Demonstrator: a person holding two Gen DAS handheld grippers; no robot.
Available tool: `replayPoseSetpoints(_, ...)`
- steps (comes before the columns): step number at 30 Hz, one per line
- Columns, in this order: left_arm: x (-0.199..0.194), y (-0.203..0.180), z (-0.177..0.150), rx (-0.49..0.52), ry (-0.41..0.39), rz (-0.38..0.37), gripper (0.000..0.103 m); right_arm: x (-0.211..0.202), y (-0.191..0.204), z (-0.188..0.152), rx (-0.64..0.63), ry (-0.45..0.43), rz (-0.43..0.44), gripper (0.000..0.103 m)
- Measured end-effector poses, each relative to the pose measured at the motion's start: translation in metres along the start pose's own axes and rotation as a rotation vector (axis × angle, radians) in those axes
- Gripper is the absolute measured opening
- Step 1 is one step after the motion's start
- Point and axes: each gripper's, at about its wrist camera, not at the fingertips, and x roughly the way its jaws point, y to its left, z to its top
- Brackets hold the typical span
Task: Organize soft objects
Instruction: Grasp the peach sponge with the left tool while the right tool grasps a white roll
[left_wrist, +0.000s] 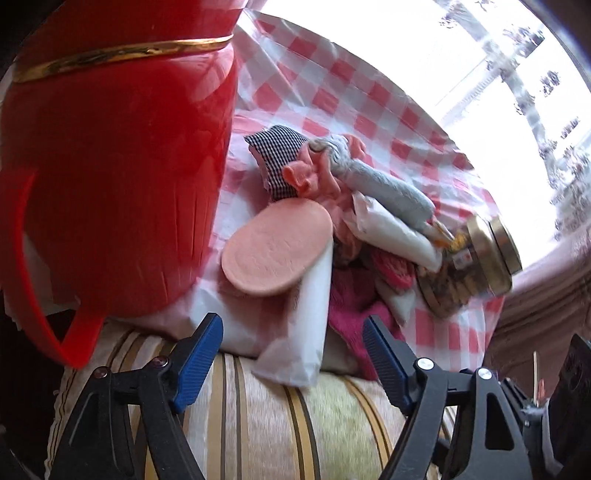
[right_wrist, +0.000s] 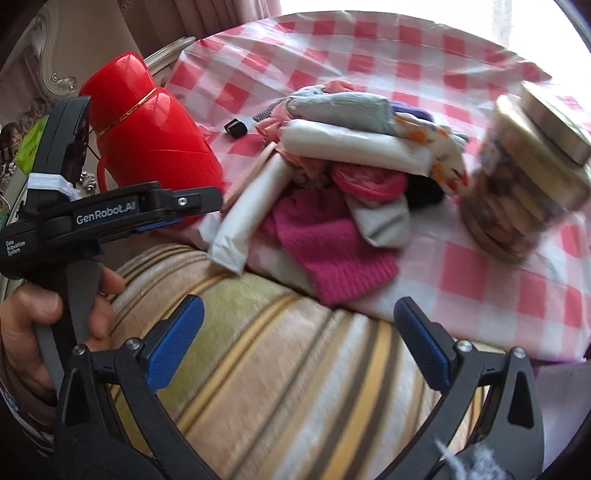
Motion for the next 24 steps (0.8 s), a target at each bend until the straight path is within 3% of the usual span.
replayPoseSetpoints(4, 0.015, -0.005, 0.015, 0.012, -0.019, 0.051, 0.083, 0.028, 0.005, 0.014, 0.022, 0.054, 0.085, 0.101)
replayPoseSetpoints(8, 0.023, -0.022, 0.025, 0.173, -0.021, 0.163, 0.083, 0.046, 0.012, 0.025, 0.033, 0.089, 0.116, 0.091)
replayPoseSetpoints(15, 0.013, -0.035, 0.026, 0.314, -0.028, 0.167, 0.08, 0.074, 0.026, 0.037, 0.074, 0.124, 0.16, 0.084)
replayPoseSetpoints(17, 0.016, -0.039, 0.027, 0.336, -0.016, 0.158, 0.068, 0.081, 0.027, 0.039, 0.093, 0.129, 0.16, 0.078)
replayPoseSetpoints(20, 0.026, -0.046, 0.028, 0.368, 0.011, 0.167, 0.06, 0.089, 0.021, 0.04, 0.145, 0.129, 0.154, 0.071)
replayPoseSetpoints(24, 0.035, -0.044, 0.035, 0.359, 0.018, 0.172, 0.058, 0.097, 0.015, 0.042, 0.187, 0.124, 0.158, 0.066)
